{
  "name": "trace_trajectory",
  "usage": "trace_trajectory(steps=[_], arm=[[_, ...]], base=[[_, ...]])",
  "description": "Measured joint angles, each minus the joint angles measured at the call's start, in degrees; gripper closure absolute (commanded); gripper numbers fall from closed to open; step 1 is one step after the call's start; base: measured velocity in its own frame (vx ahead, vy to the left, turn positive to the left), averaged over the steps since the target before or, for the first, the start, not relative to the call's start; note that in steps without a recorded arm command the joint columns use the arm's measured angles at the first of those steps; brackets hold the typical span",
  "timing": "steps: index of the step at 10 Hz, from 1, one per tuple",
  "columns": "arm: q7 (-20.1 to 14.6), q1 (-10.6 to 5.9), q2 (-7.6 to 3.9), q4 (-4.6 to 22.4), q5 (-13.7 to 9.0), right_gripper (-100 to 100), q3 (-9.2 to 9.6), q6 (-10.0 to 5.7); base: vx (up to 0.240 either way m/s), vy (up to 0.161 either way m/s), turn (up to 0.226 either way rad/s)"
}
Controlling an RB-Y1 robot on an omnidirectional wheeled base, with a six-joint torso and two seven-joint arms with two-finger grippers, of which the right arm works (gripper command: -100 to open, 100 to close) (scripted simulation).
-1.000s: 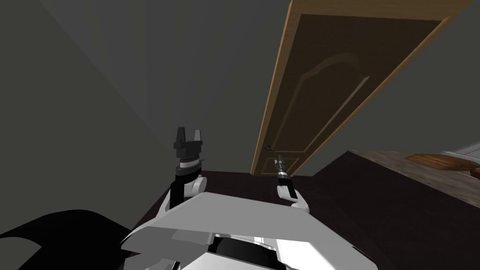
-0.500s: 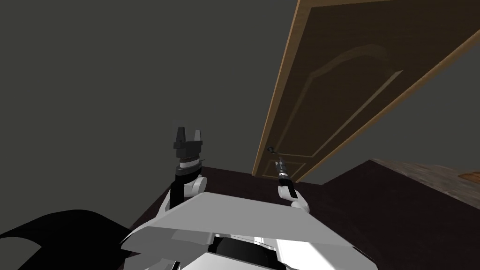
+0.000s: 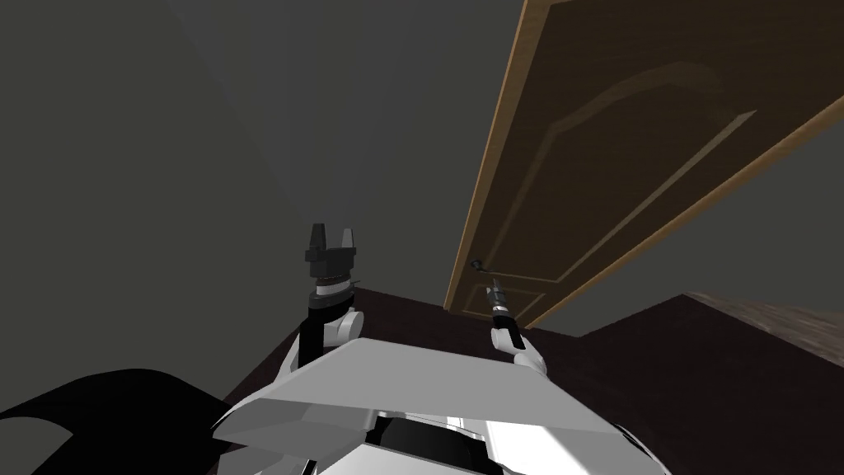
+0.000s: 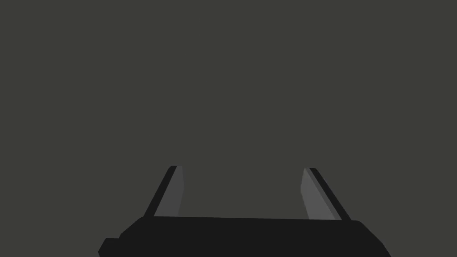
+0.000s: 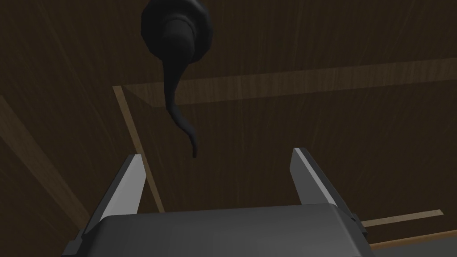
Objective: Pull the door open
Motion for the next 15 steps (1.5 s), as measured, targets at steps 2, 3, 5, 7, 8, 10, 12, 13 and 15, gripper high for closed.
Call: trace_trajectory(steps=[2,3,5,7,8,10,12,13,15], arm=[[-0.2,-1.12,-0.44,2.7,-0.5,-100,-0.12,-0.19],[-0.4,-1.58,-0.70,3.9,-0.7,-100,-0.19,-0.22],[-0.6,-2.59,-1.07,6.7,-1.1,-100,-0.24,-0.73],[-0.9,-3.79,-1.58,9.3,-1.5,-100,-0.34,-1.00],[-1.0,-3.86,-1.63,9.5,-1.5,-100,-0.34,-1.00],[-1.5,-3.96,-2.24,11.1,-1.8,-100,-0.67,-2.13],[-2.2,-2.12,-3.20,9.6,-2.2,-100,-1.22,-1.98],[-2.4,-1.63,-3.63,9.5,-2.5,-100,-1.56,-1.96],[-3.2,-0.20,-4.63,9.1,-2.9,-100,-2.14,-2.51]], base=[[-0.027,-0.076,0.185],[-0.032,-0.070,0.174],[-0.026,-0.063,0.157],[-0.028,-0.049,0.161],[0.098,-0.029,0.063],[0.194,-0.014,0.117],[0.191,-0.052,0.115],[0.192,-0.084,0.116],[0.173,-0.048,0.076]])
